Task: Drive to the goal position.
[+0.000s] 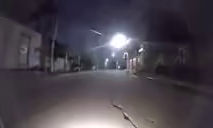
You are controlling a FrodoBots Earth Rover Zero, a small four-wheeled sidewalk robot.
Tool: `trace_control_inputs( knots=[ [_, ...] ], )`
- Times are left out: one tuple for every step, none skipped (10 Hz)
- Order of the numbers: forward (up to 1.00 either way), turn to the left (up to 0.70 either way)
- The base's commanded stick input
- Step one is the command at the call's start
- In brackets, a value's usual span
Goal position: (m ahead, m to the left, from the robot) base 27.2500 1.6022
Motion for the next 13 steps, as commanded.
trace_control_inputs(
  knots=[
    [1.00, 0.00],
    [1.00, 0.00],
    [1.00, 0.00],
    [1.00, 0.00],
    [1.00, 0.00],
    [1.00, 0.00],
    [1.00, 0.00],
    [1.00, 0.00],
    [1.00, 0.00],
    [1.00, 0.00],
    [1.00, 0.00],
    [1.00, 0.00],
    [1.00, 0.00]
  ],
)
